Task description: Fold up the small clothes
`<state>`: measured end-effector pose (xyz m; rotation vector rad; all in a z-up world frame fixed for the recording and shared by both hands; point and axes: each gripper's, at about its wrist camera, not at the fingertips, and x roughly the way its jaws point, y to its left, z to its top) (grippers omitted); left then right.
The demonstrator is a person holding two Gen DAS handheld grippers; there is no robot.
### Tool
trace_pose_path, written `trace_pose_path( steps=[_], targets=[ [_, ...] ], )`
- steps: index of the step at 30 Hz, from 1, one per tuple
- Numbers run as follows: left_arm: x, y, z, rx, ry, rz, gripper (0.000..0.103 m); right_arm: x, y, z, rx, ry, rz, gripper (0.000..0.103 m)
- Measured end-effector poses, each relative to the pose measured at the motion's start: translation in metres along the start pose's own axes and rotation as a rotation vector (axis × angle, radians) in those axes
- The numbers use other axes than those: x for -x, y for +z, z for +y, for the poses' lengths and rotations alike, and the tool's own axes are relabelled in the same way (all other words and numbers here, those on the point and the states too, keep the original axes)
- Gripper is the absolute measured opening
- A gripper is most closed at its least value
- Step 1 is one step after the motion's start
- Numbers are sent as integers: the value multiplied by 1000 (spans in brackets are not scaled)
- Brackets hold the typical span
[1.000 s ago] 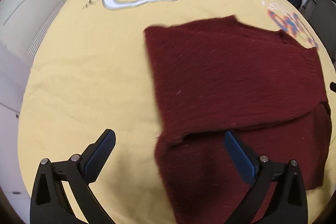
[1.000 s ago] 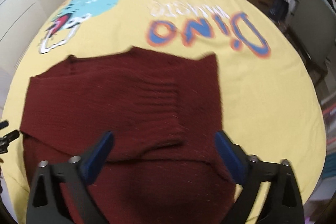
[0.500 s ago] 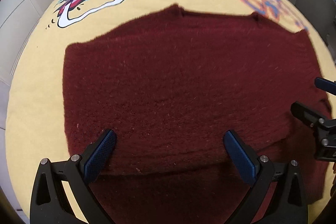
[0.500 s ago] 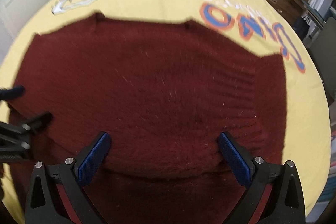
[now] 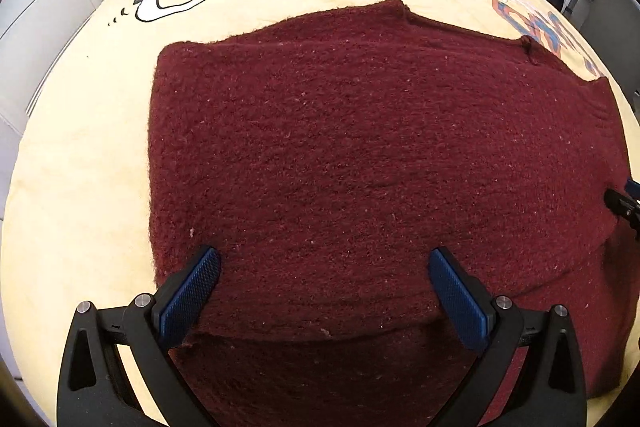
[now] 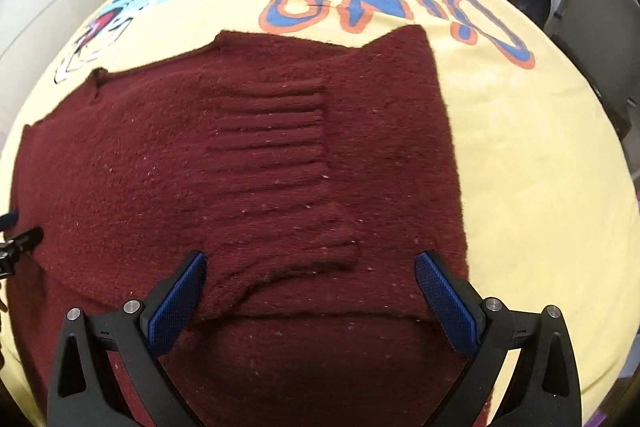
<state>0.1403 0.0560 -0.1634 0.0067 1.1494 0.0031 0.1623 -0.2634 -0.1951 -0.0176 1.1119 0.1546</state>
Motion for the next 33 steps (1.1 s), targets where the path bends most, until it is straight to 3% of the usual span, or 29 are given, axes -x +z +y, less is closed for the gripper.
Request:
trace_pose_path(
  steps=[7,12,20,24,33],
  targets=[
    [18,9,-3,-4,-7,29,102,33,-5,15,61,7,-14,103],
    [62,-2,-6,1,-2,-45,102,69,-15,9,61,29,-39,103],
    [105,-56,-4,29,-27,-26,102,108,-66,-13,-9,42,-34,103],
    [106,-87,-7,66,6,25,102,109,-95,-23,-40,51,9,103],
    [87,-154,-2,107,-17,140,102,89,-150,-41,-72,32,146,102]
  ],
)
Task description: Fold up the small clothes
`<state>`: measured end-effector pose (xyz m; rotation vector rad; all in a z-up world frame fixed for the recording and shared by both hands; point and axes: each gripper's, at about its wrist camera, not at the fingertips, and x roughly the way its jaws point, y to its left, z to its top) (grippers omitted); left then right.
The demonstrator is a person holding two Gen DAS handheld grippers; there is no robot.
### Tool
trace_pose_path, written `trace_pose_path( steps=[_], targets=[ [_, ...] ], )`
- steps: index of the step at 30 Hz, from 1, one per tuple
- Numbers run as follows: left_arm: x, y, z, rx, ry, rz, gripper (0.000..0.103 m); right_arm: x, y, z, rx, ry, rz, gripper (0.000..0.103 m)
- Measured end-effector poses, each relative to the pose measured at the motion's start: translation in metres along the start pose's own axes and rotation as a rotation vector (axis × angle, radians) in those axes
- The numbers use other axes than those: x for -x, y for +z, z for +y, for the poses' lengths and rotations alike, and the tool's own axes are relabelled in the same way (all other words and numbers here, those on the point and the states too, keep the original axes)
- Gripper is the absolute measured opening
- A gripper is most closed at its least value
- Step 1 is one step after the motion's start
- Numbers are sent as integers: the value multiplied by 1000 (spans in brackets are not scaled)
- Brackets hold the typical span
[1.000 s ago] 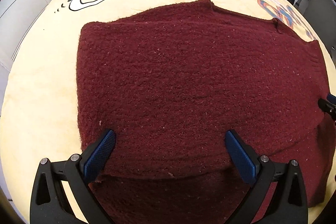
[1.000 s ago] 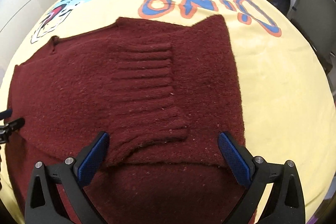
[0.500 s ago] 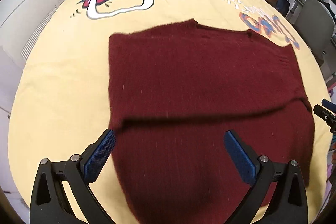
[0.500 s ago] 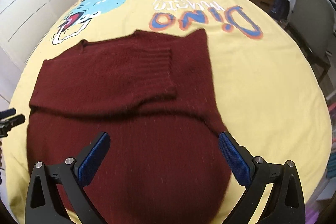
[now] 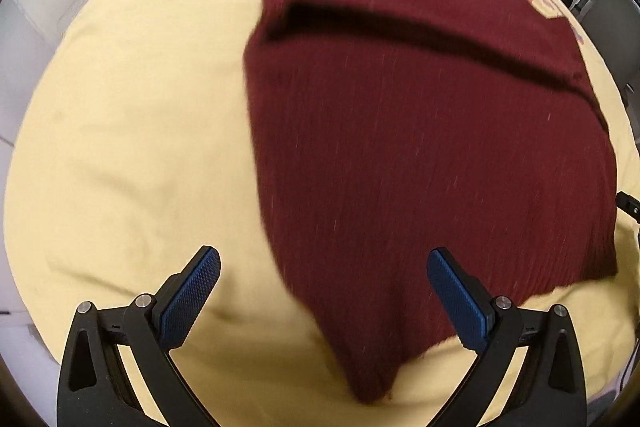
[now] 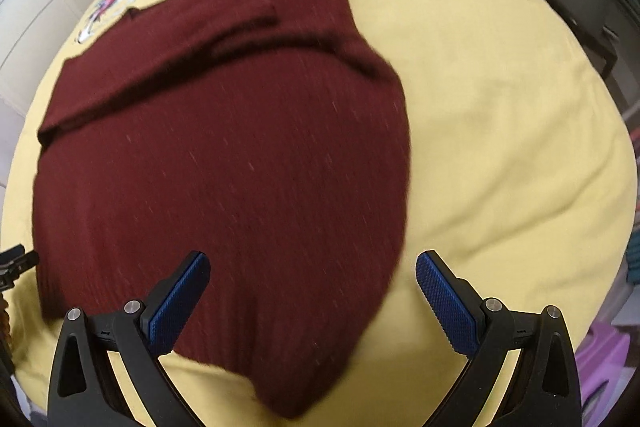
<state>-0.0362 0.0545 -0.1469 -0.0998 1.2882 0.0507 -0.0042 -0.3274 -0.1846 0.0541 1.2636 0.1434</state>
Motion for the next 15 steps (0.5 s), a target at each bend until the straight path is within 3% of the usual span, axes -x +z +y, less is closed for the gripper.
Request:
trace_pose_path(
  steps=[9,11,13,14,15],
  targets=[
    [-31,-21,-8,0,-55,103,101,-19,-17,-5,-10,-1,101,103],
    [-33,-19,-8,-8,-80,100,97,-20,-18,-5,-9,-8,109,102],
    [-35,-18,-11,-12,-110,118,85,-21,-17,-3,-23,-14,125,92],
    [-39,-16,-7,-14,-116,126,74,-21,-17,-3,-23,-14,125,86],
    [-40,-16,-8,-20,-116,128,64,-27,-18,-1,-28,-9,162,69]
  ],
)
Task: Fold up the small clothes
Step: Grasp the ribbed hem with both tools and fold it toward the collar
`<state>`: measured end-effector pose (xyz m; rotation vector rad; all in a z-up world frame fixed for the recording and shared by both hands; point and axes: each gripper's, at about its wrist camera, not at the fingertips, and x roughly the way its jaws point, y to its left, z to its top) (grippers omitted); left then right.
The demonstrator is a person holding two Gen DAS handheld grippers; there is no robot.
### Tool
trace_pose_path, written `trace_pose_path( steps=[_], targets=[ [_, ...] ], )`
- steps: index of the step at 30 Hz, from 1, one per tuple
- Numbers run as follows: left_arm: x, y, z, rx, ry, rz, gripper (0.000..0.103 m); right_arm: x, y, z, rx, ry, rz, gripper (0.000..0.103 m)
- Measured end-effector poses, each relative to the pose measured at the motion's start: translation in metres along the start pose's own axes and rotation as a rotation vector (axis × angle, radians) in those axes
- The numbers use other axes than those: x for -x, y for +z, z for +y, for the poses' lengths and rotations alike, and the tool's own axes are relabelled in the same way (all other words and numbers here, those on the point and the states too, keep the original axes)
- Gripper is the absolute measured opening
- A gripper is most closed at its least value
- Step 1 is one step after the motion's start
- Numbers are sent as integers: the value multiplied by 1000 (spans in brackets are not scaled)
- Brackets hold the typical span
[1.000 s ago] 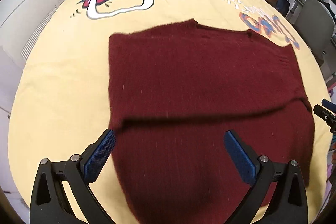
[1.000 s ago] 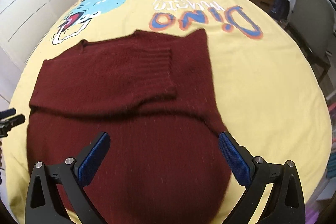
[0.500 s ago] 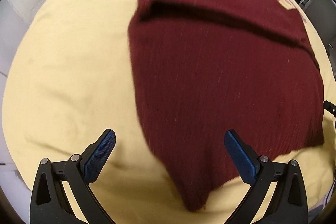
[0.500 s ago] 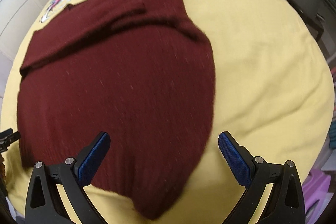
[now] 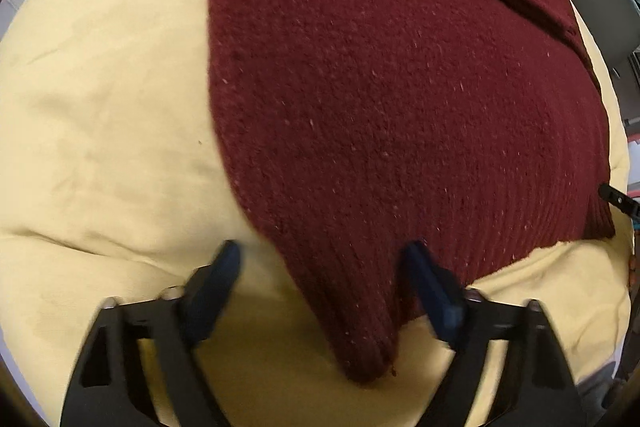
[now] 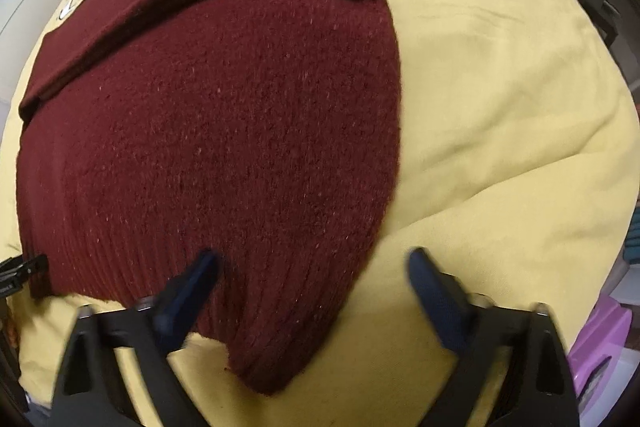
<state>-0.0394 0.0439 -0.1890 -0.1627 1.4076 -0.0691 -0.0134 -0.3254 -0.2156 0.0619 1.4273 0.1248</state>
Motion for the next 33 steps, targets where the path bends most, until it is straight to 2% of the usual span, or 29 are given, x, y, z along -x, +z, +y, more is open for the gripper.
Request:
trace_pose_path(
  steps=[1,2,3,4,5,6,7,12,15,19,20,21,26,33],
  targets=[
    [-1,0,-1,-2,0,1,60,0,0,0,0,0,0,54],
    [0,1,-2,-4,-7,0,52,-7,-1,0,2,13,37,51],
    [1,1,-3,-4,-17,0,41,-7,-1,0,2,13,37,46],
    [2,-2,-3,-6,-32,0,35,-6,-2,1,10,18,41,33],
    [4,-4,-3,-9,-45,1,21,-6,-2,2,15,35,51,25],
    [5,-4,-5,-14,-56,0,12,-6,-2,2,10,60,60,14],
    [6,-3,-7,-19,-73,1,11,-3,-2,2,-5,109,65,14],
    [16,-4,-11,-38,-98,-27,9,14,7,7,12,147,33,12],
    [30,3,-11,-30,-128,-51,9,32,15,11,20,166,-9,12],
    [60,21,-1,-16,-170,-121,9,59,34,15,21,198,-82,12],
    [67,26,-1,-15,-176,-137,9,74,43,16,20,212,-128,12],
    [76,32,-1,-16,-182,-157,9,74,43,16,20,212,-128,12],
    [102,57,-2,-14,-162,-217,9,100,78,3,5,214,-237,12],
    [135,111,6,8,-138,-325,9,124,128,9,6,200,-348,12]
  ],
)
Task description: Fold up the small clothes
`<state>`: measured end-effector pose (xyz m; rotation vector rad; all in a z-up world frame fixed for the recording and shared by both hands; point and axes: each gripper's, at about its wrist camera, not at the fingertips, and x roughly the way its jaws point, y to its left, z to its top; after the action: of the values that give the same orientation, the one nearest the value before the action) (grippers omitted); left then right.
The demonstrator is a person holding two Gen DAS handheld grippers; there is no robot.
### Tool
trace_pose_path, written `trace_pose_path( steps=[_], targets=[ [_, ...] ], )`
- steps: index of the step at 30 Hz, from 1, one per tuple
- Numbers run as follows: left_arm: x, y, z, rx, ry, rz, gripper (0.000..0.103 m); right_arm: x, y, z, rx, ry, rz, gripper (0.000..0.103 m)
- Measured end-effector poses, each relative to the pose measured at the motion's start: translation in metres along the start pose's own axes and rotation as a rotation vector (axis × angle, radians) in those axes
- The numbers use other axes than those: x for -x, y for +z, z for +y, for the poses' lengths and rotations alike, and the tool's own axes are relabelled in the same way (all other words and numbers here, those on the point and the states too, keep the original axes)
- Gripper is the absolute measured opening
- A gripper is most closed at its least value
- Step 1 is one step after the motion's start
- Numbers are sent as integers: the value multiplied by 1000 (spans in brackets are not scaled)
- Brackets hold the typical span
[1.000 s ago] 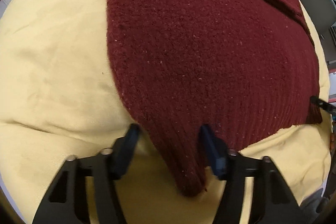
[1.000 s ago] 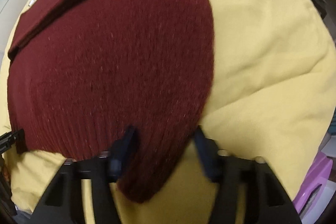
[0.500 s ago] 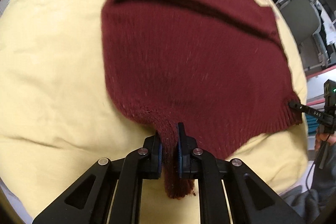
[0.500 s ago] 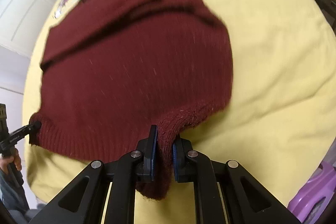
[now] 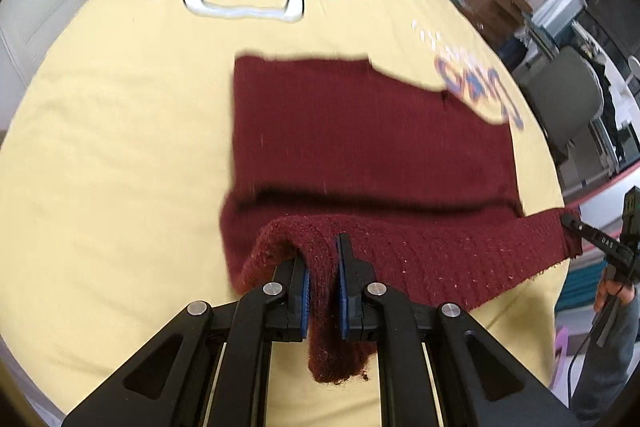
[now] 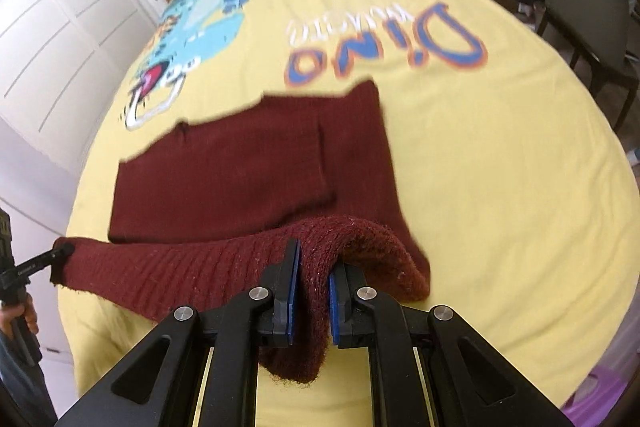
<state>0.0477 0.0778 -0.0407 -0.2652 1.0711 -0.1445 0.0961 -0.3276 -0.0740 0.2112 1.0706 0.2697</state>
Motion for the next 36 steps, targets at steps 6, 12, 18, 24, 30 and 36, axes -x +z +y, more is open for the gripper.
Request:
trace_pose_path(
  steps=[6,12,18,24,30,36],
  targets=[
    [-5,55,-10,-23,29,-59,9,-18,64,17,11,-27,-58,11],
    [-36,101,-9,-33,92,-48,9,-61,97,23,19,-70,3,11],
    [-95,111,1,-20,208,21,9,-125,102,15,-18,-132,119,13],
    [-116,107,6,-13,252,23,10,-136,100,12,-35,-142,145,25],
    [-105,111,7,47,232,64,25,-110,98,16,-32,-136,62,74],
    [-71,115,-13,27,218,-17,67,-78,92,37,44,-119,-21,84]
  ],
)
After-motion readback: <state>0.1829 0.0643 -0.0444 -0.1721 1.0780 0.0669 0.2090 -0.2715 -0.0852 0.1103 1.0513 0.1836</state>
